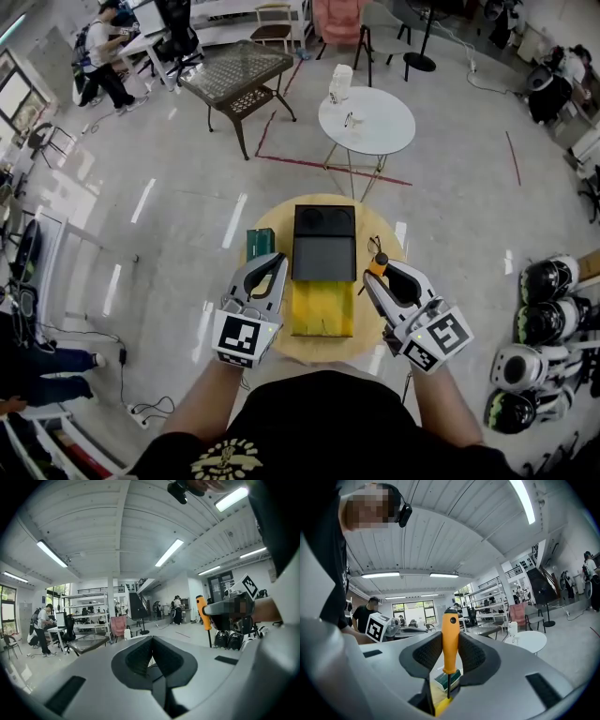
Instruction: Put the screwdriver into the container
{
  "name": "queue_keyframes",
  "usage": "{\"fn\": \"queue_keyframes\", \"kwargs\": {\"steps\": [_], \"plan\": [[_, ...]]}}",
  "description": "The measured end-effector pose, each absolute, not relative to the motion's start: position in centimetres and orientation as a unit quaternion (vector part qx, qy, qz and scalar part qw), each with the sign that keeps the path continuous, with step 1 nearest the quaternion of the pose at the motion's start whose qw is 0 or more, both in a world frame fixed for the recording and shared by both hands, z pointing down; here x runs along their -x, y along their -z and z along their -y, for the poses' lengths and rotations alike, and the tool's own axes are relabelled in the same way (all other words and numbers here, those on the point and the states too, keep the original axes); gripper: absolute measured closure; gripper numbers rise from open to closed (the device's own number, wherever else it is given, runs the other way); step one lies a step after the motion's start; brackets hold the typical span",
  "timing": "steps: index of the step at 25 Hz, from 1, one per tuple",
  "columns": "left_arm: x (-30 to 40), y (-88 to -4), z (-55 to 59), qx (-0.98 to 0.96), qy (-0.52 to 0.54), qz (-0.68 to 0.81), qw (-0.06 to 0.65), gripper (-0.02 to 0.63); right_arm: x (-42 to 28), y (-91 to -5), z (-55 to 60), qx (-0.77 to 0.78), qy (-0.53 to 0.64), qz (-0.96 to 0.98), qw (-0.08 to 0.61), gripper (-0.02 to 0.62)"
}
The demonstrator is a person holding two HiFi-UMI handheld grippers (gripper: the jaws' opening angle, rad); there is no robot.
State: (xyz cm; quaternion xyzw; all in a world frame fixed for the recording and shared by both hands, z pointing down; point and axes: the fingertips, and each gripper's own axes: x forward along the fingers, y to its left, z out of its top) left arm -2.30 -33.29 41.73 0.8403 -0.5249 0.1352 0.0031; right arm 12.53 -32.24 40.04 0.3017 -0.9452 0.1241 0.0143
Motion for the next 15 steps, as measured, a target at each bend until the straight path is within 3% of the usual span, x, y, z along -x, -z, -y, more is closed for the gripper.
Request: {"fn": "queue_keyframes", "kwargs": {"steps": [15], "plan": [[4.1,-42.3,35.3,-0.863,-0.146,0.484,0.007,0.591,-10.4,-41.9,32.9,-0.343,-0.153,0.927,0.012,0.476]]}}
